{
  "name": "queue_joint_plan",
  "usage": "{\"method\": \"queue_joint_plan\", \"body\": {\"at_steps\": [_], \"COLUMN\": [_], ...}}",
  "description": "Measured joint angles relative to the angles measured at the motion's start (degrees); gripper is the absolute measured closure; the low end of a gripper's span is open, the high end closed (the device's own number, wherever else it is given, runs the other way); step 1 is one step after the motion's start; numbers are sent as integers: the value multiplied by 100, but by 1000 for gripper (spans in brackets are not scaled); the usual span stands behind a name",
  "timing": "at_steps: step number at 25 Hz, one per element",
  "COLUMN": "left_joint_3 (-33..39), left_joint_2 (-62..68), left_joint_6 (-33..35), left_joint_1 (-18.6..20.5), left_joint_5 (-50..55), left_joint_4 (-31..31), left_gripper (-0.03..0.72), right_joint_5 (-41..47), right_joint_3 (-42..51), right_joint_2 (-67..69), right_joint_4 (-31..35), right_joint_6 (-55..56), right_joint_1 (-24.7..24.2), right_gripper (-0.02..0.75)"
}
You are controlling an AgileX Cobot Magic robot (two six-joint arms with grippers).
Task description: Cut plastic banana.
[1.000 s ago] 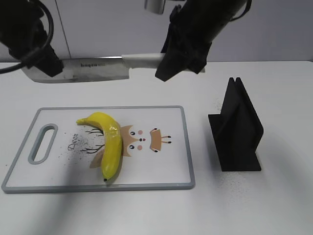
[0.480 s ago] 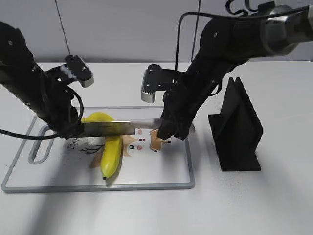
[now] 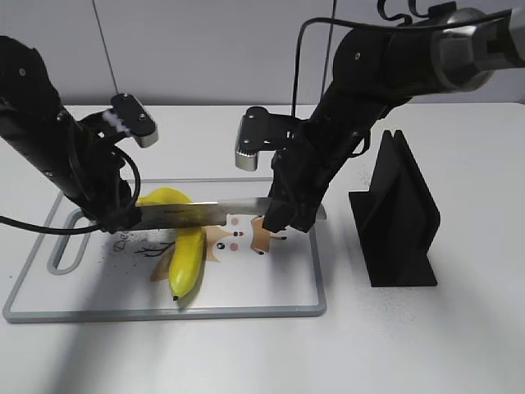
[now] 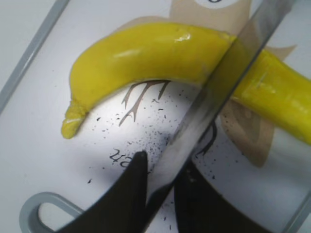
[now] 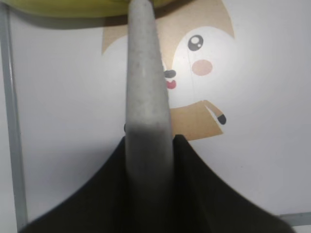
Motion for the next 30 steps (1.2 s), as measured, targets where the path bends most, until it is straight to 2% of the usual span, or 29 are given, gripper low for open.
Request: {"method": "queue_joint_plan", "body": {"at_steps": [5,16,27,29,30], "left_joint_3": [-244,-1709,-1803,-1803,-1803], "left_joint_2": [-287,-1335,-1356,-1356,-1356], "left_joint_6": [-90,-170,-187,-303,-453], "left_joint_1": [-5,11,18,25,58], "left_joint_5": [602,2630,2803,2808,2750], "left_joint_4": [78,196,139,114,97], "left_gripper": [533,568,568,506,429], "right_joint_5": [280,1586,1702,1760,1791], "right_joint_3": [-158,-1285,-1347,-1347,-1347], "right_joint_2": [-265,-1306,-1335,-1335,-1335], "right_joint_4": [-109,-289,-234,-221,-222], "right_joint_6": [63,210,221,241,268], "right_joint_1": [25,18,7,7,7], "right_gripper": [563,574,575,575,576]}}
